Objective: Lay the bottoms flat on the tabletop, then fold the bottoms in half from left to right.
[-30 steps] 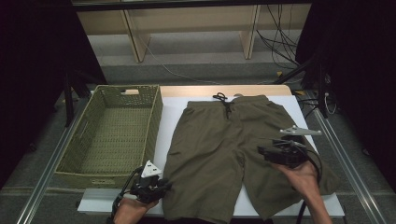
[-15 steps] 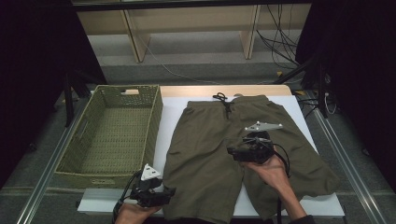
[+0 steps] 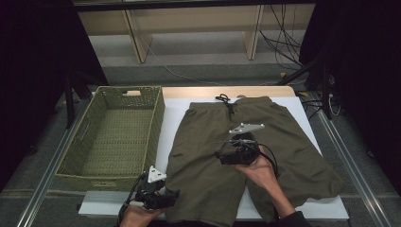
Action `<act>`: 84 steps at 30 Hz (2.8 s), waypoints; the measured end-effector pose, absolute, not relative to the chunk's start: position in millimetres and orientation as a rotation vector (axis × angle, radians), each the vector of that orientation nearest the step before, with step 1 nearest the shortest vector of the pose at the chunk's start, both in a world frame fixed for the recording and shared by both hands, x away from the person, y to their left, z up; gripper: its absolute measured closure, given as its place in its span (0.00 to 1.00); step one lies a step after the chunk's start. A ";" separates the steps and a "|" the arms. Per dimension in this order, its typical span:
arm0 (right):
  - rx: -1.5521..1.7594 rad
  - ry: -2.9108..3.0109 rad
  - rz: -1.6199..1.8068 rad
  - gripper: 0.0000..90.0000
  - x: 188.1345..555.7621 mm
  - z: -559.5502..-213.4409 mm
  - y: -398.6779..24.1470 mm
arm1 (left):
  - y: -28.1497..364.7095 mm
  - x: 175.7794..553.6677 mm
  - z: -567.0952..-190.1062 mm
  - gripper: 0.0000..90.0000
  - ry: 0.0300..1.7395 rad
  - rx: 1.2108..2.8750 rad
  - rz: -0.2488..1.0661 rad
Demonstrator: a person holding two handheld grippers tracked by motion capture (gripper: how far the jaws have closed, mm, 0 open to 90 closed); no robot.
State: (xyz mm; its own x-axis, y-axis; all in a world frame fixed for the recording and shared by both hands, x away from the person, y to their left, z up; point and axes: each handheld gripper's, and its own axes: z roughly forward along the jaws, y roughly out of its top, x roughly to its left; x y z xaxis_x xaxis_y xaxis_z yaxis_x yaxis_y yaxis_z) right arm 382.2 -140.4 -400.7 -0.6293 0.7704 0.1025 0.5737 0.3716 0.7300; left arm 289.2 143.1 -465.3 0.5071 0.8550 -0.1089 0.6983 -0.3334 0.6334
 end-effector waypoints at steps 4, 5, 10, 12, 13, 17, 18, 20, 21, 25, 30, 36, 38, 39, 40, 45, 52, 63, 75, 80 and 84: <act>1.179 2.395 1.104 0.28 382.9 -402.5 -135.5 | 141.8 290.9 -466.7 0.41 1.269 2.131 0.337; 1.184 2.396 1.106 0.28 383.3 -403.2 -134.6 | 141.5 291.7 -467.8 0.42 1.272 2.135 0.340; 1.179 2.412 1.101 0.28 384.9 -406.2 -131.3 | 141.2 296.8 -472.1 0.47 1.306 2.142 0.332; 1.169 2.415 1.100 0.28 385.3 -407.0 -130.9 | 142.8 299.4 -473.4 0.52 1.322 2.132 0.326; 1.175 2.416 1.098 0.28 385.2 -407.2 -130.9 | 143.7 300.6 -474.1 0.56 1.327 2.131 0.319; 1.175 2.413 1.097 0.28 386.8 -408.1 -132.7 | 146.6 303.3 -474.5 0.78 1.328 2.119 0.293; 1.181 2.412 1.094 0.28 387.2 -408.2 -133.1 | 146.5 302.9 -473.9 0.83 1.324 2.117 0.301; 1.176 2.412 1.092 0.28 387.7 -408.8 -134.1 | 146.8 302.6 -472.3 0.92 1.309 2.119 0.302; 1.178 2.411 1.090 0.28 387.7 -408.8 -134.4 | 146.7 302.6 -471.3 0.94 1.297 2.120 0.302; 1.184 2.410 1.076 0.29 387.6 -408.7 -135.7 | 147.1 301.1 -465.7 0.97 1.267 2.111 0.307; 1.196 2.400 1.068 0.29 390.2 -407.8 -138.4 | 146.5 298.0 -452.4 0.97 1.224 2.069 0.298; 1.239 2.376 1.070 0.31 402.5 -398.2 -141.2 | 131.5 300.3 -421.7 0.97 1.114 2.023 0.298; 1.253 2.370 1.081 0.31 407.3 -393.3 -141.6 | 125.7 301.9 -411.9 0.97 1.079 2.019 0.309; 1.261 2.373 1.077 0.31 410.1 -391.0 -141.6 | 122.7 302.8 -407.1 0.97 1.063 2.015 0.314; 1.267 2.372 1.073 0.31 412.6 -388.9 -141.0 | 119.8 303.8 -402.5 0.97 1.050 2.014 0.310; 1.279 2.378 1.058 0.31 424.3 -378.7 -136.7 | 106.5 309.4 -388.0 0.97 0.992 2.015 0.324; 1.288 2.410 1.046 0.31 438.4 -368.1 -122.7 | 91.4 316.5 -379.9 0.97 0.933 2.027 0.316; 1.248 2.478 0.993 0.31 461.0 -359.1 -97.7 | 81.3 322.6 -376.9 0.97 0.871 2.027 0.307; 1.191 2.574 0.921 0.31 474.1 -352.9 -71.1 | 65.9 326.1 -370.8 0.97 0.806 2.024 0.298; 1.184 2.607 0.898 0.31 477.3 -354.9 -62.5 | 65.5 327.7 -370.2 0.97 0.796 2.028 0.298; 1.158 2.629 0.877 0.31 478.2 -355.4 -54.0 | 64.1 327.3 -369.3 0.97 0.787 2.032 0.303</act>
State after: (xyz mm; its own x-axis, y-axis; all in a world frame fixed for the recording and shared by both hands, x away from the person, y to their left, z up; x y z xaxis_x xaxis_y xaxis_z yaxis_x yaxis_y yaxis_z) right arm 478.2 -54.0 -355.4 -0.6947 0.7119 0.1033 0.6313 0.5345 0.5619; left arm 327.3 64.1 -369.3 0.7666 0.6361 -0.0876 0.4137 -0.3849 0.8250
